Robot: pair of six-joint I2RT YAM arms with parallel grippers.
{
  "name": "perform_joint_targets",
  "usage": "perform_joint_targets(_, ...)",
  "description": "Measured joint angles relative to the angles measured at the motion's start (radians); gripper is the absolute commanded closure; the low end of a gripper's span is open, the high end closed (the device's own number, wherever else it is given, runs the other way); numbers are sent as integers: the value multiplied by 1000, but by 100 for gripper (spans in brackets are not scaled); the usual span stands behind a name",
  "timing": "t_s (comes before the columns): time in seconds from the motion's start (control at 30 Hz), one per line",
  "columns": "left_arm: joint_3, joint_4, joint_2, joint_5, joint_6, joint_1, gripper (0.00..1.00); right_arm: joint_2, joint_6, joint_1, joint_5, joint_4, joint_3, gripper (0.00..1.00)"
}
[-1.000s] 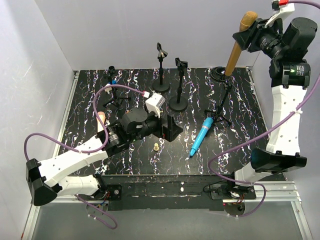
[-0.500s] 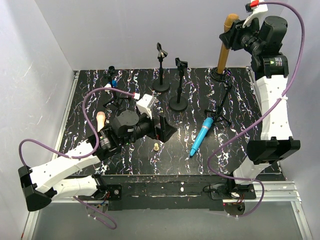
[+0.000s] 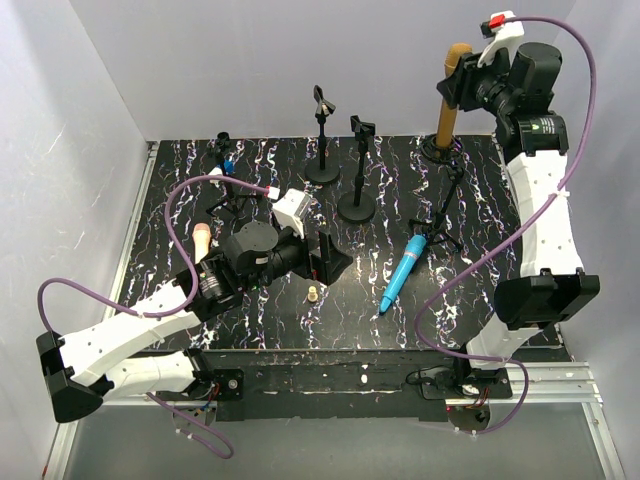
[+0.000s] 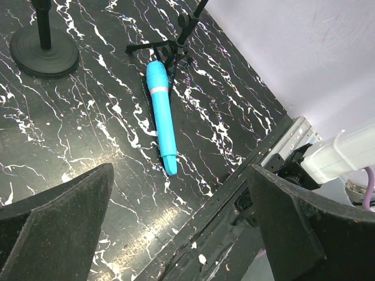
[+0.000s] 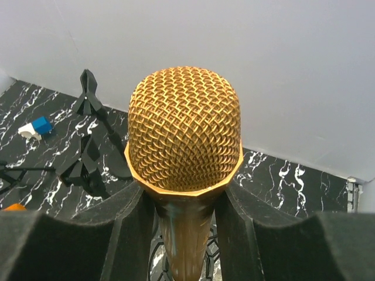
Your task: Attach the microphones to the stand
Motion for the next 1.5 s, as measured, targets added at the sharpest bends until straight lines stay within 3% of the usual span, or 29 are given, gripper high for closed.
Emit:
perform_joint_targets(0.23,-13,0,-8,0,-6,0,2,-10,-3,0,-2,-3,-92,90)
perform_joint_targets(0.5,-31,-3,-48,0,-16,0,2,-94,-12,-2,-10,23,-320,83)
perform_joint_targets(0.6,-31,-3,-51,0,-20,0,2,-131,-22,-2,-17,27,-394,69)
perform_joint_targets(0.73,-31,-3,-51,1,-24,0,2,-159,-28,-2,-40,23,-425,29)
perform_joint_targets(0.8,-31,-3,-51,2,-25,0,2,-168,-31,-2,-55,19,-425,21)
perform_joint_targets(1.23,-47,-15,-85,4,-47,0,2,-212,-47,-51,-138,-34,-387,13)
perform_joint_targets(1.5,-49,-26,-114,3,-49,0,2,-397,-76,-177,-409,-110,-423,9)
